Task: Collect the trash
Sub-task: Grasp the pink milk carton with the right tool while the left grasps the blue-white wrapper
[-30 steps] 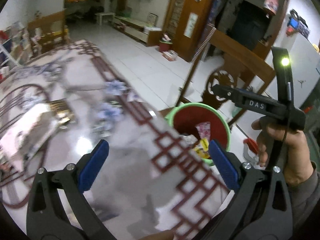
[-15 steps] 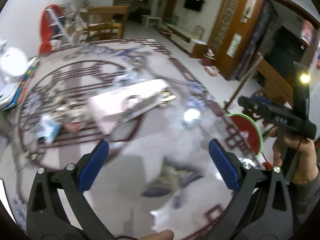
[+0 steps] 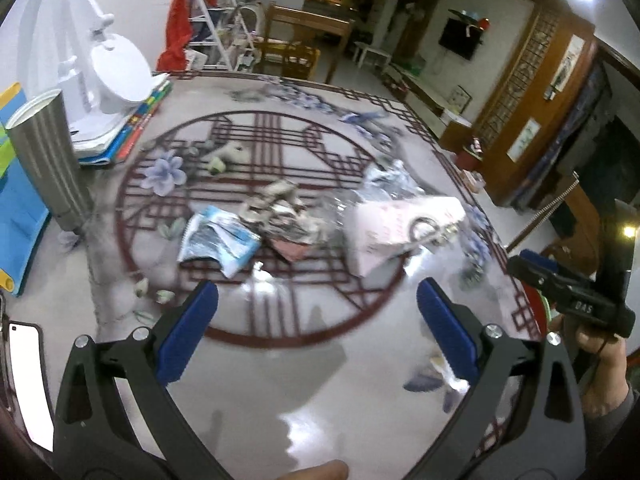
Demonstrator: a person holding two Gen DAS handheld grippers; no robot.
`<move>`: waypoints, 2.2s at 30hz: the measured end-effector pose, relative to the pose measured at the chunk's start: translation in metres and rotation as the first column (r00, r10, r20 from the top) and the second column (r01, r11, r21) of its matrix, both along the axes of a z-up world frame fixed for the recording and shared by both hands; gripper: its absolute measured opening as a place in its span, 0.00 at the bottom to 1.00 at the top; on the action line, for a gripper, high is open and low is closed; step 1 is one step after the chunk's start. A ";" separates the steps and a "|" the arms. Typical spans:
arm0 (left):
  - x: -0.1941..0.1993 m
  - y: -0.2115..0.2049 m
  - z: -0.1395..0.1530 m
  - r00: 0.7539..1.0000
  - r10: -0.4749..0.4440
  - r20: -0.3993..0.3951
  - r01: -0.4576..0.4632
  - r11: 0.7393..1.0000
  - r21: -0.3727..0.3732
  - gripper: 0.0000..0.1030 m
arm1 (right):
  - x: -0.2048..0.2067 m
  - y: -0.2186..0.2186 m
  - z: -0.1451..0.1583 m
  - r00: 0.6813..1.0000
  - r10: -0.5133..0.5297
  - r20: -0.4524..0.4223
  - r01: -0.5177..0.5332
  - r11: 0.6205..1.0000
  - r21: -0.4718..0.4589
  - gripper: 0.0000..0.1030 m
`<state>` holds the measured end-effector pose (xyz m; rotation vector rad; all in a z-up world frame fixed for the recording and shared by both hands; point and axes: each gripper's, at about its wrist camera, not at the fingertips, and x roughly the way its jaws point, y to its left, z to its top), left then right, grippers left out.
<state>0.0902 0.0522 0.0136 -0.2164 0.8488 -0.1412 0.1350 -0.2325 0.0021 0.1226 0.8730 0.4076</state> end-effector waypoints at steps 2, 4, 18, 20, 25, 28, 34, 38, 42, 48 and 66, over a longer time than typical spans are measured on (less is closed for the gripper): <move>0.006 0.009 -0.004 1.000 0.017 -0.012 -0.017 1.000 0.002 0.95 | 0.007 0.012 -0.004 1.000 -0.001 -0.028 0.002 1.000 0.028 0.93; 0.012 0.017 -0.008 0.999 0.037 -0.029 -0.038 0.999 -0.002 0.95 | 0.015 0.022 -0.008 0.999 -0.007 -0.054 0.010 0.999 0.052 0.93; 0.014 0.053 -0.025 0.995 0.092 -0.045 -0.096 0.992 -0.077 0.95 | 0.077 0.047 -0.043 0.923 -0.281 -0.264 0.345 0.907 0.242 0.93; 0.013 0.053 -0.024 0.995 0.095 -0.038 -0.098 0.992 -0.076 0.95 | 0.082 0.046 -0.046 0.908 -0.312 -0.278 0.385 0.884 0.264 0.93; 0.013 0.054 -0.024 0.996 0.081 -0.039 -0.084 0.993 -0.079 0.95 | 0.095 0.050 -0.057 0.871 -0.381 -0.310 0.463 0.848 0.258 0.81; 0.012 0.056 -0.024 0.996 0.083 -0.039 -0.086 0.994 -0.073 0.95 | 0.096 0.052 -0.059 0.888 -0.360 -0.287 0.428 0.875 0.225 0.65; 0.016 0.059 -0.031 0.993 0.095 -0.064 -0.099 0.993 -0.062 0.95 | 0.088 0.051 -0.049 0.938 -0.265 -0.225 0.313 0.926 0.211 0.59; 0.019 0.055 -0.033 0.993 0.094 -0.069 -0.097 0.995 -0.035 0.95 | 0.077 0.050 -0.037 0.962 -0.206 -0.179 0.237 0.956 0.172 0.53; 0.028 0.050 -0.036 0.993 0.097 -0.073 -0.096 0.995 0.015 0.95 | 0.063 0.046 -0.025 0.981 -0.146 -0.128 0.161 0.980 0.118 0.49; 0.046 0.046 -0.044 0.988 0.121 -0.098 -0.114 0.991 0.074 0.95 | 0.048 0.037 -0.010 0.994 -0.092 -0.062 0.095 0.994 0.055 0.46; 0.099 0.066 -0.094 0.919 0.303 -0.252 -0.312 0.950 0.007 0.71 | 0.034 0.028 0.004 1.000 -0.001 0.018 0.001 1.000 0.005 0.46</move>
